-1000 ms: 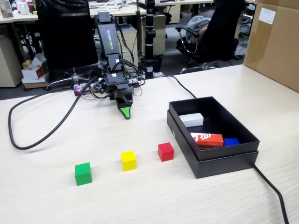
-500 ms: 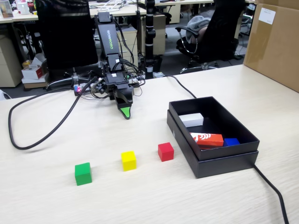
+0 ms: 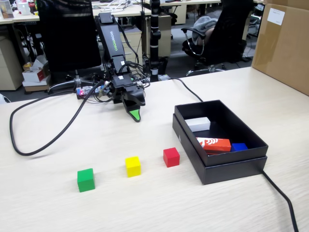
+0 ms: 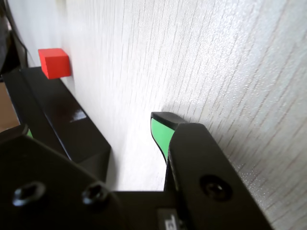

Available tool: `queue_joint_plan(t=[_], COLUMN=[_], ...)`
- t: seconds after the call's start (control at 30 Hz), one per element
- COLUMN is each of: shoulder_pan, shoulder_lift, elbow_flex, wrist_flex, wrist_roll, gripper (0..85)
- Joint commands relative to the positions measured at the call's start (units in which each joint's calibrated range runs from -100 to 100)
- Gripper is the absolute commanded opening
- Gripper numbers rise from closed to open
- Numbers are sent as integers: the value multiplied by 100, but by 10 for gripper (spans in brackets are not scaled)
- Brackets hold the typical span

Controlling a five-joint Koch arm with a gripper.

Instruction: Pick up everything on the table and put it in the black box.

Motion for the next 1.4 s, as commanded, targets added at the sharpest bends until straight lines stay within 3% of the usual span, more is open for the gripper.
queue_joint_plan(t=[0.0, 0.2, 0.33, 0.57, 0.8, 0.93, 1.1, 1.37], shoulder_pan=[-5, 156, 15, 98, 5, -186, -210, -127], shoulder_lift=[-8, -8, -375, -673, 2528, 5512, 7175, 8770], elbow_flex=[16, 43, 152, 2445, 5827, 9172, 11158, 12427], wrist_flex=[-9, -9, -199, -3975, -5314, -7232, -7595, -7595], wrist_roll=[-15, 39, 24, 186, 254, 254, 254, 347], gripper=[487, 488, 497, 493, 485, 488, 484, 476])
